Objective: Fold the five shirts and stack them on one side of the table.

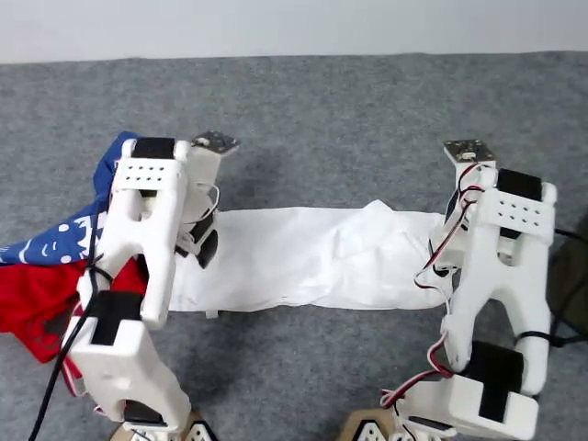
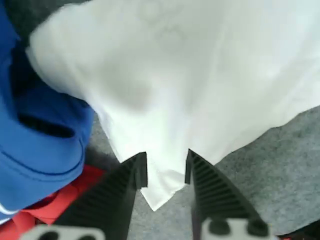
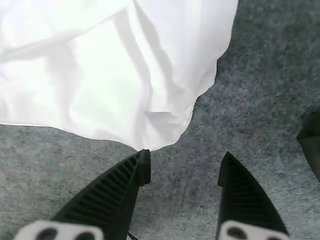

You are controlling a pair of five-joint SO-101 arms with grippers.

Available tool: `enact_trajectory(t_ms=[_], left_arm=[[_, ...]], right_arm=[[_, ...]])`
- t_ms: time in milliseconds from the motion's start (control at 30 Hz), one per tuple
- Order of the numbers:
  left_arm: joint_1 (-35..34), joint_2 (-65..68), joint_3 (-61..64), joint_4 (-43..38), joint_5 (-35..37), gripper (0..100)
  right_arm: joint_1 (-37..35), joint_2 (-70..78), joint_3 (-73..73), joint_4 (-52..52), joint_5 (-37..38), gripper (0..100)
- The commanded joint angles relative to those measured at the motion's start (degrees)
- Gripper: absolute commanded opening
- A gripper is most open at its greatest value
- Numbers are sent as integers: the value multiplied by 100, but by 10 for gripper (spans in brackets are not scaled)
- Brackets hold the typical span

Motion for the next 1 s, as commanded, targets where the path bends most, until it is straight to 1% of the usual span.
enact_trajectory(t_ms=[0,133,233,500,633,767,967], left_arm=[[-105,-299,-189,-325,88,130],[-325,-9,-198,-1099,369,130],[-396,316,-215,-1635,422,130],[-369,1125,-215,-2418,440,130],[-378,1196,-224,-2382,440,122],[-211,624,-295,-1829,396,84],[185,-413,-347,-1134,396,83]], right_arm=[[13,-330,-26,-13,70,236],[13,-338,-26,-13,70,236],[13,-338,-26,-4,62,236],[13,-338,-18,-4,62,236],[13,-312,-18,-4,62,236],[13,-303,-18,-4,70,236],[13,-295,-18,-31,44,236]])
